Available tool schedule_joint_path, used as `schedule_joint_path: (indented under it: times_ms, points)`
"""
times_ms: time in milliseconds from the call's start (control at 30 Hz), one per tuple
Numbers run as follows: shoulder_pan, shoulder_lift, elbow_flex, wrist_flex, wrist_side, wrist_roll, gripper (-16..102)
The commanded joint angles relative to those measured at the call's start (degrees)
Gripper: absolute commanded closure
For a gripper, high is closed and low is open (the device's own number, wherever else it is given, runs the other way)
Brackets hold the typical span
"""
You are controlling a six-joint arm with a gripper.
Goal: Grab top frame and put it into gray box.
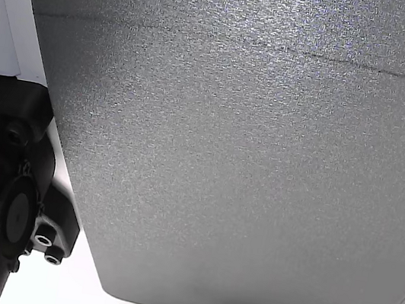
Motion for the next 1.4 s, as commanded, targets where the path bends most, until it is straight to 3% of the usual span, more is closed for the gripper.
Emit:
schedule_joint_path:
  times_ms: [0,767,800,833,867,900,933,1367]
  points:
    - [-0.79,1.14,-1.58,0.70,0.00,0.26,99]
    - [-0.79,-0.70,-2.55,0.62,-0.44,0.35,97]
    - [-0.79,-0.70,-2.64,0.53,-0.70,-0.26,90]
    - [-0.97,-0.88,-2.72,0.53,-1.14,-1.14,64]
    - [-1.05,-1.05,-2.72,0.53,-1.85,-1.49,12]
    - [-1.14,-1.05,-2.72,0.53,-1.93,-1.41,-10]
    - [-1.14,-0.88,-2.72,0.53,-1.76,-1.32,-14]
    - [-1.14,0.97,-9.32,-0.09,4.92,-5.19,-14]
